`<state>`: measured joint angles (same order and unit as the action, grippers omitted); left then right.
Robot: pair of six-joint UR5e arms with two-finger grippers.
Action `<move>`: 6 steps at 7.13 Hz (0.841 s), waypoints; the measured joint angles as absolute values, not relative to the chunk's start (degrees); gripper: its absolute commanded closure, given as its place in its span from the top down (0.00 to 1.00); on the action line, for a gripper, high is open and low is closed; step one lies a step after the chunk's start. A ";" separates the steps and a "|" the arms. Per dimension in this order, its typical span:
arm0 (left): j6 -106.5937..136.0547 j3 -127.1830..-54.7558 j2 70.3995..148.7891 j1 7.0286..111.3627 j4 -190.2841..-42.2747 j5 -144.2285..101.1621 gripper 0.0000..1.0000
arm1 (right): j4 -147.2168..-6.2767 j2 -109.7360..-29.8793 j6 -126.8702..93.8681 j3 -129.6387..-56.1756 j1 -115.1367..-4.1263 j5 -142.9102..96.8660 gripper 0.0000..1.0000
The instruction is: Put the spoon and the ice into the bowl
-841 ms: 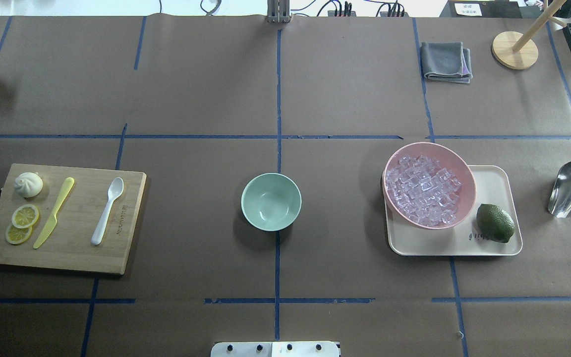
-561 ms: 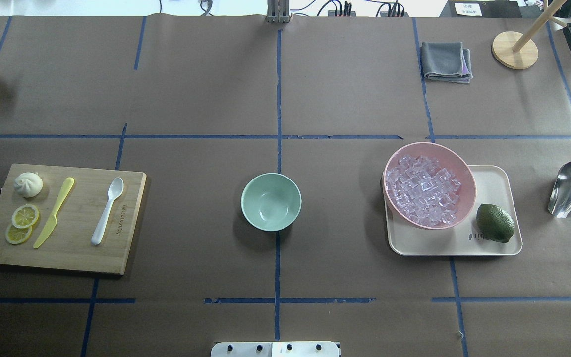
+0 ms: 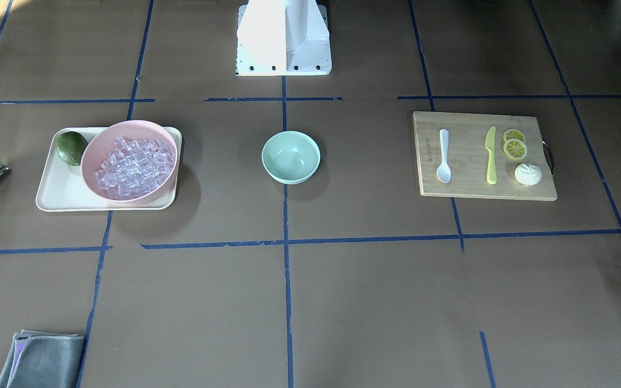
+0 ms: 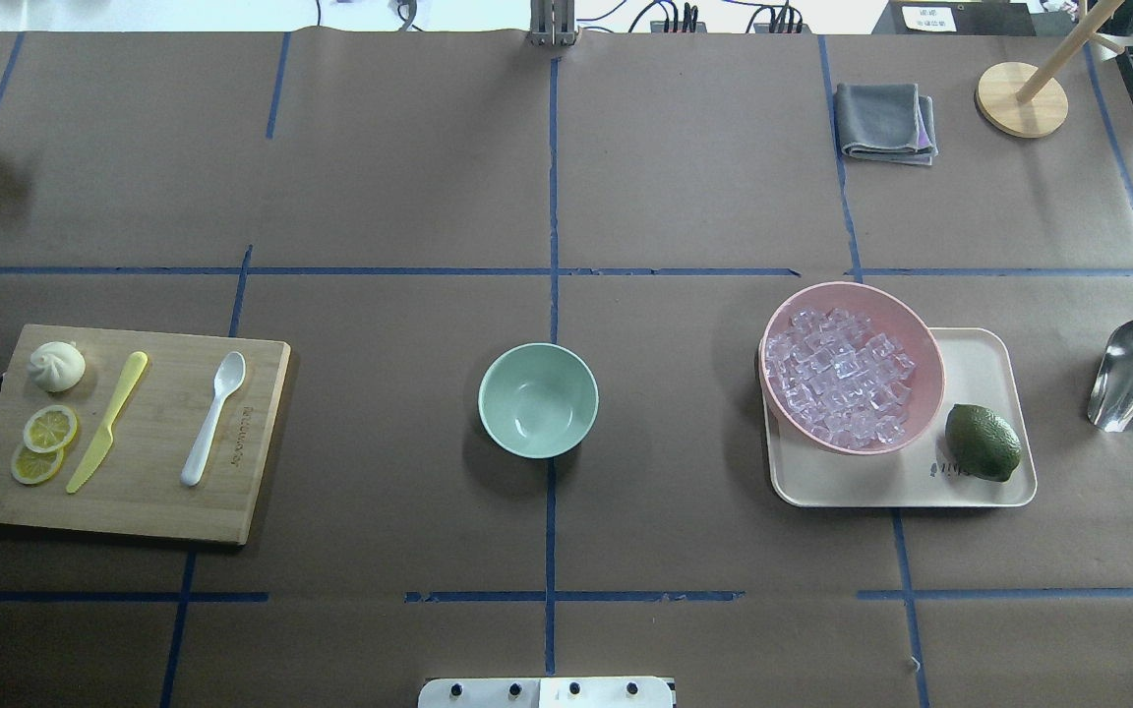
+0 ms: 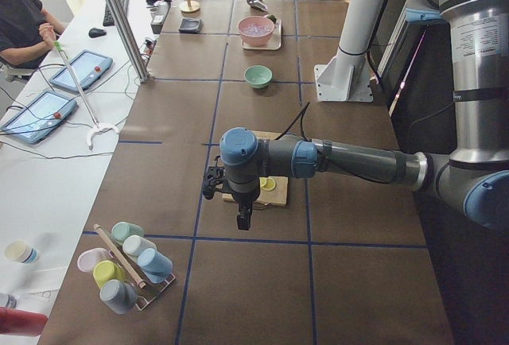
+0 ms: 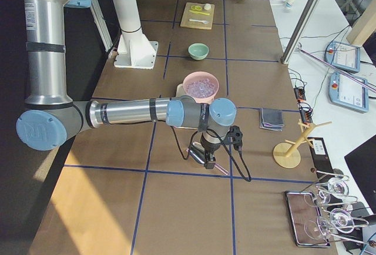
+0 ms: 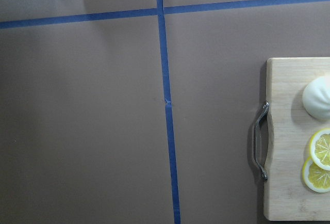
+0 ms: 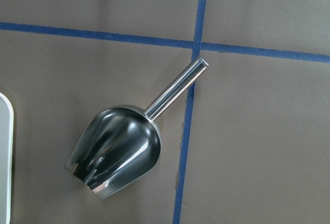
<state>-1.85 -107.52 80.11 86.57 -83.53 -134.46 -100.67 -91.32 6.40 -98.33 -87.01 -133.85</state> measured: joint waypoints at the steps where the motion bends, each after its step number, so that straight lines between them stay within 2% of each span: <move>1: -1.77 -107.26 80.18 86.53 -83.52 -134.41 1.00 | -99.75 -91.41 6.31 -98.23 -87.01 -133.90 0.99; 4: -0.15 -105.74 80.06 85.04 -88.00 -137.46 1.00 | -98.33 -91.98 5.89 -97.94 -86.88 -134.05 0.99; 6: 12.33 -107.24 80.91 77.05 -96.27 -140.39 1.00 | -98.27 -92.08 5.81 -97.95 -86.66 -134.31 0.99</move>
<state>12.33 -107.24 80.91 77.05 -96.27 -140.39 -98.27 -92.08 5.81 -97.95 -86.66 -134.31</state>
